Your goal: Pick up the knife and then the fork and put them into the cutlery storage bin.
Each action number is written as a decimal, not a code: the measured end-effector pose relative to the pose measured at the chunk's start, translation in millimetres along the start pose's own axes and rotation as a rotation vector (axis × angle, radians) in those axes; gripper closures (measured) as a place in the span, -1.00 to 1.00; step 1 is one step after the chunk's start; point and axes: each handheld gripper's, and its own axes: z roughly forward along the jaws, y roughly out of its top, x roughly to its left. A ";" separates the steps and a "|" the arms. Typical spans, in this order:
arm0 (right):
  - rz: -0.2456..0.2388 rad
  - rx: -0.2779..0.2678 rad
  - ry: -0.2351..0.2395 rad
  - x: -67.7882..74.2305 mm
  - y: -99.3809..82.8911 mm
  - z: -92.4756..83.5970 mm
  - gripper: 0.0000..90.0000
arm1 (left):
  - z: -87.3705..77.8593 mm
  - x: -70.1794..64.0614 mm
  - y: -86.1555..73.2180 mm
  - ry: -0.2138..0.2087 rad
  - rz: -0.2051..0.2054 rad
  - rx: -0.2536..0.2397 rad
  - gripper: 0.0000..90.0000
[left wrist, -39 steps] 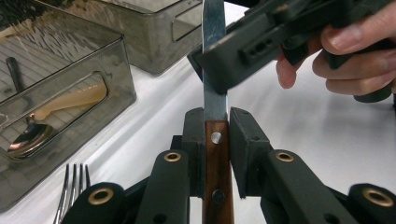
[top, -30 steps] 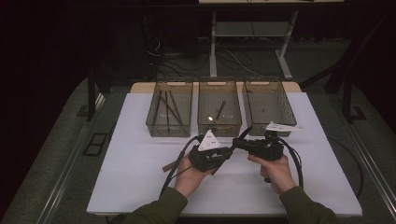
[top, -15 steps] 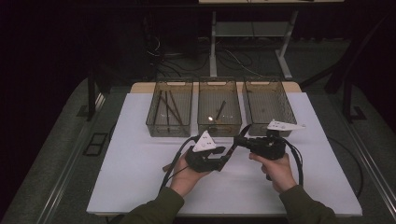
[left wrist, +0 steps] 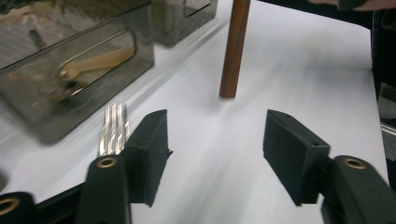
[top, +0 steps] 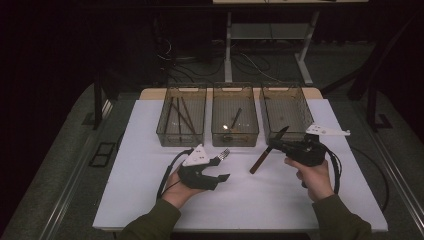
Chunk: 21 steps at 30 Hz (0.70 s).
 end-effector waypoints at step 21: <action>-0.087 0.060 -0.163 -15.6 25.8 -21.3 0.98 | -55.4 18.6 -48.2 0.050 -0.055 -0.013 -0.71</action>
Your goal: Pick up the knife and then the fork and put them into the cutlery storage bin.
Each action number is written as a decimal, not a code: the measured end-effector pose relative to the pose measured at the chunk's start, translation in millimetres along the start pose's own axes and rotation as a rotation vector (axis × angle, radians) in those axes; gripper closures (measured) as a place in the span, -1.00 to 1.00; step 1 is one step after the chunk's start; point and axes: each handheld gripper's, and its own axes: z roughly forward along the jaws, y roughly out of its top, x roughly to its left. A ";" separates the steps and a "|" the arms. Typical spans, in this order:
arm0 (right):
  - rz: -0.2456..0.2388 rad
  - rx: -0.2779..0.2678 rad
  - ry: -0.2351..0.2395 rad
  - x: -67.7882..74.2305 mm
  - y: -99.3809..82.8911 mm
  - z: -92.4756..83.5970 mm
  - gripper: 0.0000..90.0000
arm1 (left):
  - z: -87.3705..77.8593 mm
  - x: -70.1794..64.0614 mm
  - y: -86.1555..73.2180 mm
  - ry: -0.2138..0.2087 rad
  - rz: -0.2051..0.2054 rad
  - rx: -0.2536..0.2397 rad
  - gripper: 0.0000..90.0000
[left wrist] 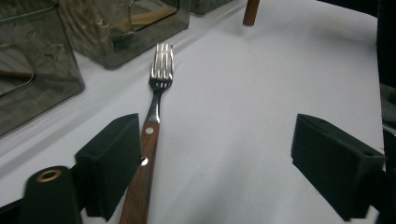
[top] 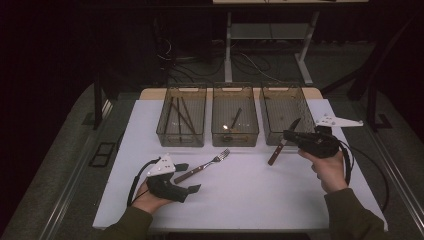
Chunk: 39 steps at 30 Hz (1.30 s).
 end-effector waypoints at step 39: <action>0.015 0.232 -0.336 -101.6 67.4 9.5 0.98 | 4.6 -1.9 -0.3 -0.016 -0.029 0.012 -1.00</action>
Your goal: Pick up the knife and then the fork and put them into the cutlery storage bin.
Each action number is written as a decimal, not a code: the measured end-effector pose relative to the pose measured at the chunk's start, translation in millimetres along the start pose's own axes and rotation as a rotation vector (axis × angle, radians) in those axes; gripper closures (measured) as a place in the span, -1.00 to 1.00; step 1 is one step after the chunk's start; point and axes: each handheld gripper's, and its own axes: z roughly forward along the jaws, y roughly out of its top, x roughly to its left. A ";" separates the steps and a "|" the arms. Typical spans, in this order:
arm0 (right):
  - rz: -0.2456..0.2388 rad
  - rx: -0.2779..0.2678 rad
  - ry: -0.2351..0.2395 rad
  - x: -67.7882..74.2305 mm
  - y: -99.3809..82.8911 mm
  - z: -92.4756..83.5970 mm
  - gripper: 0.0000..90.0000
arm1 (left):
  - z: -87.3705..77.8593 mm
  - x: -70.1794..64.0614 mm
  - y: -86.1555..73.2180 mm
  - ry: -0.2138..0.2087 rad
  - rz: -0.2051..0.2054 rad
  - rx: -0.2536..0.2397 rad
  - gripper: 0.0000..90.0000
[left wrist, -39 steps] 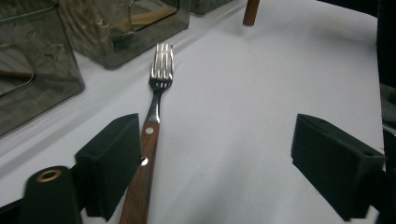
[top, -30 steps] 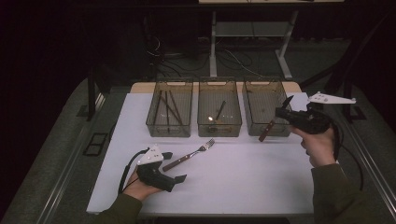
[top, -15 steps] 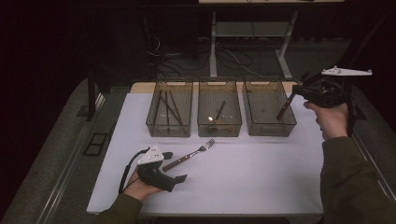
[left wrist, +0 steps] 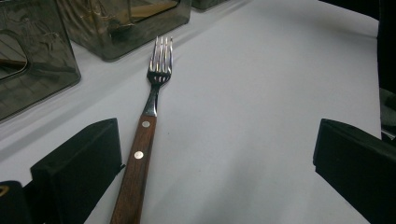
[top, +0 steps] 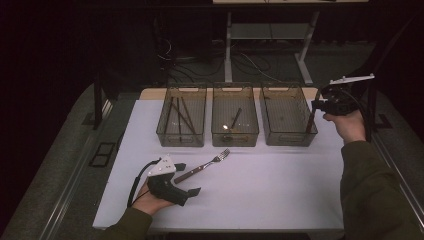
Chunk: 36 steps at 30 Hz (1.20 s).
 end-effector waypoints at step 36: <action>0.031 0.019 0.079 12.4 -21.4 63.7 0.28 | 2.4 -1.8 0.9 -0.009 0.012 0.015 -1.00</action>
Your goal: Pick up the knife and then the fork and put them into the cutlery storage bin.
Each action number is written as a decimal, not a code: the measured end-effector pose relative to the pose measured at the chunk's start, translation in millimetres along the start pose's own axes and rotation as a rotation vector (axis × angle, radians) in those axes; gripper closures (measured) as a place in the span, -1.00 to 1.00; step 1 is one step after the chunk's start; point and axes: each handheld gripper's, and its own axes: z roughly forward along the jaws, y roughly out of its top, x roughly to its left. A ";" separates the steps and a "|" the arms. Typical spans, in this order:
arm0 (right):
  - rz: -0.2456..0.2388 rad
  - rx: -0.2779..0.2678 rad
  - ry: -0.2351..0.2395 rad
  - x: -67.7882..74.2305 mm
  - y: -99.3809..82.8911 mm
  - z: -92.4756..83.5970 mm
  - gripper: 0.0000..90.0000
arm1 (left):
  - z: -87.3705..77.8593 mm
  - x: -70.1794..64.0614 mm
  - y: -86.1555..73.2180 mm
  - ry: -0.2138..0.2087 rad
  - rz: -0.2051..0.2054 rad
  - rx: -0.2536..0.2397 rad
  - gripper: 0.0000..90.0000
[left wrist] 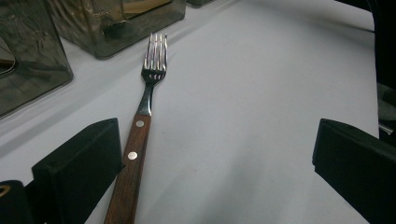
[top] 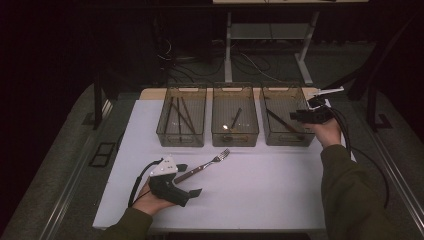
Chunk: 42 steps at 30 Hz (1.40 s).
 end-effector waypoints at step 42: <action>-0.184 -0.146 0.160 96.1 -127.8 -54.9 -0.69 | 0.0 14.3 8.9 0.081 -0.022 0.055 -0.62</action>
